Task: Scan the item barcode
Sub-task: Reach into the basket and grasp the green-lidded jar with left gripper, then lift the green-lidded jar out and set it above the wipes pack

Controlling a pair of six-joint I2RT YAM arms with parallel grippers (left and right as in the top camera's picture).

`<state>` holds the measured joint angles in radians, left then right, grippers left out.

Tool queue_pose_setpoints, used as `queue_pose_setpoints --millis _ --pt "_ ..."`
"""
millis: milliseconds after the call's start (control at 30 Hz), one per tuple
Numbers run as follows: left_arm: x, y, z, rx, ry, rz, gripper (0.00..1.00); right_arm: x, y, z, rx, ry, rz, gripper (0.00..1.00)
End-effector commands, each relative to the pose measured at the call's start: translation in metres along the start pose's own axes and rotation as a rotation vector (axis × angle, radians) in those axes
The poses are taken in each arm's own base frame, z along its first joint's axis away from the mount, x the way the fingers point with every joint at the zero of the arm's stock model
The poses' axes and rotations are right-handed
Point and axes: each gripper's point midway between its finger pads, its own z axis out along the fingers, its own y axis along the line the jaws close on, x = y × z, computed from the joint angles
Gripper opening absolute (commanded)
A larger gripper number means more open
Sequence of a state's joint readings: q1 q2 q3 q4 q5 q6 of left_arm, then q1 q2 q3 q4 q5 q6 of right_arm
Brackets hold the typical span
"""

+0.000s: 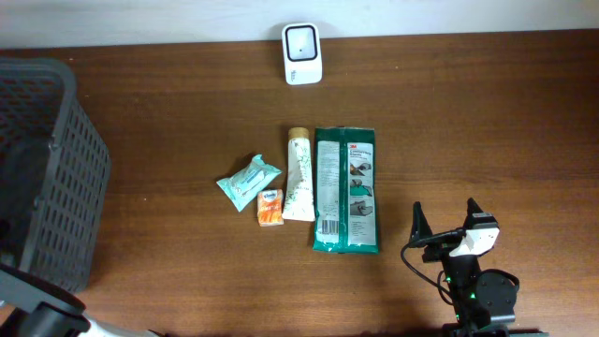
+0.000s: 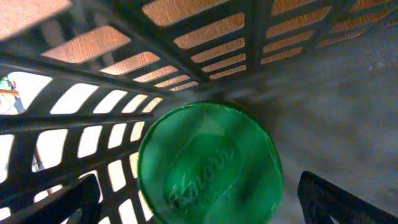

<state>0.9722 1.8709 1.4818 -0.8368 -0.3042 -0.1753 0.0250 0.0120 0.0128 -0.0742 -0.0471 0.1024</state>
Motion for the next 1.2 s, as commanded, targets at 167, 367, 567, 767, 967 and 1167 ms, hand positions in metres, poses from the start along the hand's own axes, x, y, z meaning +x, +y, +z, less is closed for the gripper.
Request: queue_pose_setpoints --millis 167,367,567,767,967,1167 --pt "0.011 -0.001 0.037 -0.045 0.059 0.027 0.93 0.002 -0.001 0.000 0.004 0.002 0.004 0.98" --pt "0.006 -0.016 0.034 0.022 0.041 0.025 0.61 0.002 -0.001 0.000 0.004 0.002 0.004 0.98" --pt "-0.043 -0.061 -0.087 0.186 -0.233 0.069 0.50 0.002 -0.001 0.000 0.004 0.002 0.004 0.98" --pt "-0.033 -0.097 -0.243 0.419 -0.541 0.144 0.50 0.002 -0.001 0.000 0.004 0.002 0.004 0.98" --pt "0.036 -0.118 -0.400 0.736 -0.821 0.272 0.51 0.002 -0.001 0.000 0.004 0.002 0.004 0.98" --pt "0.171 -0.171 -0.392 0.912 -0.485 0.598 0.54 0.002 -0.001 0.000 0.004 0.002 0.004 0.98"
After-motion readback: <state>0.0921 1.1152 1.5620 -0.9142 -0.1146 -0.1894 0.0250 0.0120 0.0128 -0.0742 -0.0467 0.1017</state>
